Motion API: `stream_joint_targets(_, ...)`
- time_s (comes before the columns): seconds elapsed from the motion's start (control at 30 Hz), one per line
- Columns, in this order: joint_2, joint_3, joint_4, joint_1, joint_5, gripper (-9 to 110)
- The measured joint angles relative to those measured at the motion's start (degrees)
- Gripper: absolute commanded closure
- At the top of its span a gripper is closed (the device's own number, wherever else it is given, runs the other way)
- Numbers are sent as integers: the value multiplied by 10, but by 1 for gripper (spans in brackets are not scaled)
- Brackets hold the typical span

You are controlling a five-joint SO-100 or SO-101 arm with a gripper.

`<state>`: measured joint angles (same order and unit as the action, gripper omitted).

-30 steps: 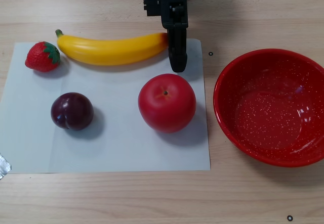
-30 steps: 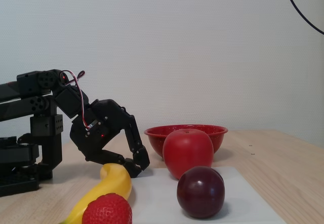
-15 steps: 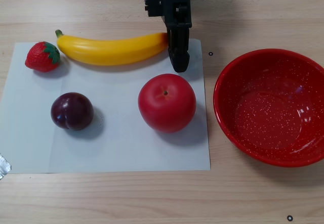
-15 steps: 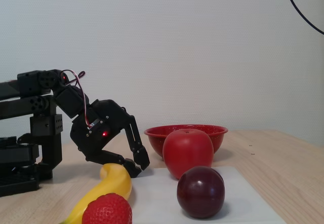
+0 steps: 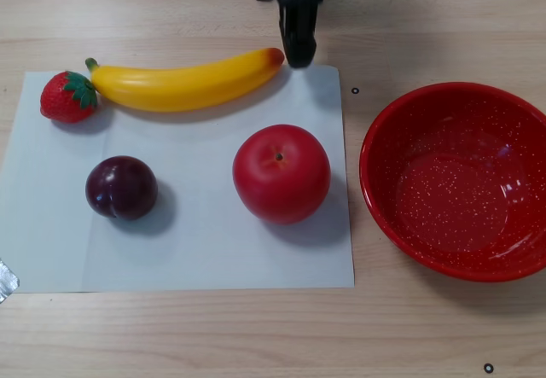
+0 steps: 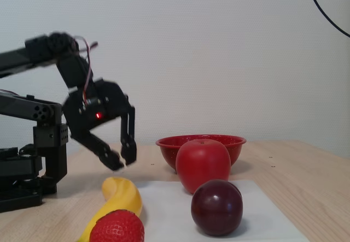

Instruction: Grasp the banana and put it in the red bowl.

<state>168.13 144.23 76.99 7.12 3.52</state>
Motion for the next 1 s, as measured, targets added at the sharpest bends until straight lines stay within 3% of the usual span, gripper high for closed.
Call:
stream_joint_targets(0.27,-62,-181,149,-11,4,101)
stream_joint_targets(0.57,-191,-345,258,-111,-51,101)
stream_joint_targets(1.0,-374,-431,276,-277,-163,101)
